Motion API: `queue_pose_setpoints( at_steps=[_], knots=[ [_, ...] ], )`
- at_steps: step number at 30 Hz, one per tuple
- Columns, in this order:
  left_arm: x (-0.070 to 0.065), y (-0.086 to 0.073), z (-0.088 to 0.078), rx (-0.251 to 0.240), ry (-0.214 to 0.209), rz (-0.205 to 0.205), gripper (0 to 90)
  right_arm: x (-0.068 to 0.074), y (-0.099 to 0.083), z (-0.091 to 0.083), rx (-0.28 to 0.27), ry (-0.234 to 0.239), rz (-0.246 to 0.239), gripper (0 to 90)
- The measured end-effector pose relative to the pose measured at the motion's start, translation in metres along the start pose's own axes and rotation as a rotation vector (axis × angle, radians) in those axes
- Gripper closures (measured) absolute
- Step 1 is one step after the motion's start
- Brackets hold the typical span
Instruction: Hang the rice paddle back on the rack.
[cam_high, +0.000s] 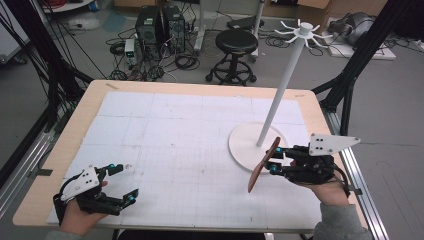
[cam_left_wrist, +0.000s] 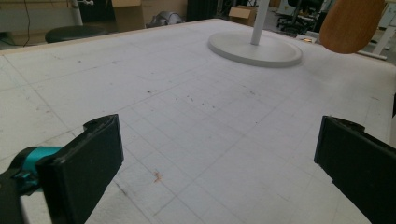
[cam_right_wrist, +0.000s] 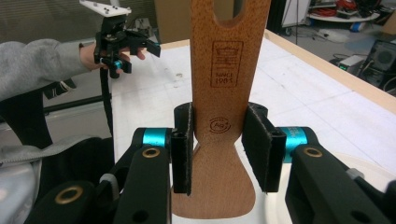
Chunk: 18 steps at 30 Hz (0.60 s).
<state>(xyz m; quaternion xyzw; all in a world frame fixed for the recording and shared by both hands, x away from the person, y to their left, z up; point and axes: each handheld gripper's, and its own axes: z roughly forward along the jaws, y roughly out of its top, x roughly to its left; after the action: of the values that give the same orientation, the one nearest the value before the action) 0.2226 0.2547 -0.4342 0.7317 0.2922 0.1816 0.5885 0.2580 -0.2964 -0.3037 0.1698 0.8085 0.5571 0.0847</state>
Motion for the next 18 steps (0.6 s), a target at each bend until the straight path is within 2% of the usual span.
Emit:
queue_pose_setpoints(
  at_steps=[6,18],
  knots=[
    [0.000,-0.001,0.000,0.001,0.003,-0.005,1.7,-0.007,0.004,-0.016,0.004,-0.008,0.020,64.4],
    [-0.002,-0.002,-0.004,0.002,0.013,-0.014,1.7,-0.024,0.014,-0.051,0.007,-0.061,0.032,64.4]
  ],
)
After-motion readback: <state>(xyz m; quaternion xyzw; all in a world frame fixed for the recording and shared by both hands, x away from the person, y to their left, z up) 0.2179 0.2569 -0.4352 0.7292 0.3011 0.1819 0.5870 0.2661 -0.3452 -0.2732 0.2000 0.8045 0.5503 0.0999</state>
